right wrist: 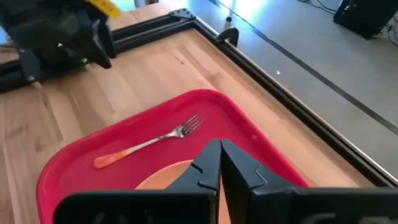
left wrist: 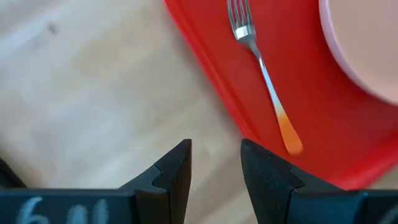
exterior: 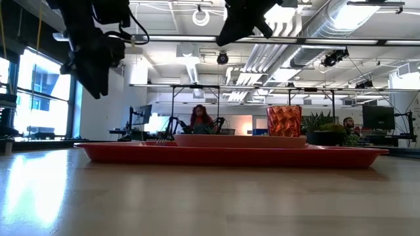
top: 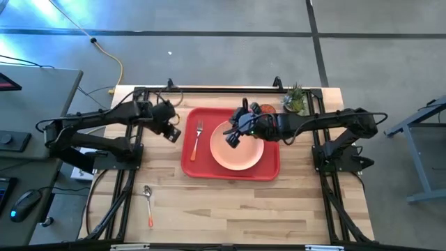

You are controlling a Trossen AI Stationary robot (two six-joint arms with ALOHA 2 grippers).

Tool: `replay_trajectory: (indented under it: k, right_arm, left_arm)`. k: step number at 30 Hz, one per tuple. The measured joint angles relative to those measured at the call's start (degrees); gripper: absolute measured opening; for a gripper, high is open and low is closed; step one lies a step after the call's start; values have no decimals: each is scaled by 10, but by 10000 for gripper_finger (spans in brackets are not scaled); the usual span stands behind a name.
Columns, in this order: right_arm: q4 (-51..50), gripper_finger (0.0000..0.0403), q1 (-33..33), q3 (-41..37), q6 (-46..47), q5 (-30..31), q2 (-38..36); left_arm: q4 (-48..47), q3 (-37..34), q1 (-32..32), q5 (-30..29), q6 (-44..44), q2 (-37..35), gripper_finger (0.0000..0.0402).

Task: Pick and place plate/cup/fork/spoon on tray
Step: Put the white orange spoon on the left side of the light orange plate

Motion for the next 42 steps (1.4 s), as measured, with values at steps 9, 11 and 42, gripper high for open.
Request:
replay_trajectory:
  k: [9, 11, 42]
  right_arm:
    - [-9, 2, 8, -8, -2, 29, 0]
    - [-38, 2, 6, -8, 0, 59, -2]
    - [-125, 2, -43, -8, 43, 35, -94]
  left_arm:
    - [-11, 0, -191, -17, -210, -6, 126]
    - [-3, 0, -241, -21, -269, -6, 126]
    - [134, -45, -752, 118, -901, 222, 126]
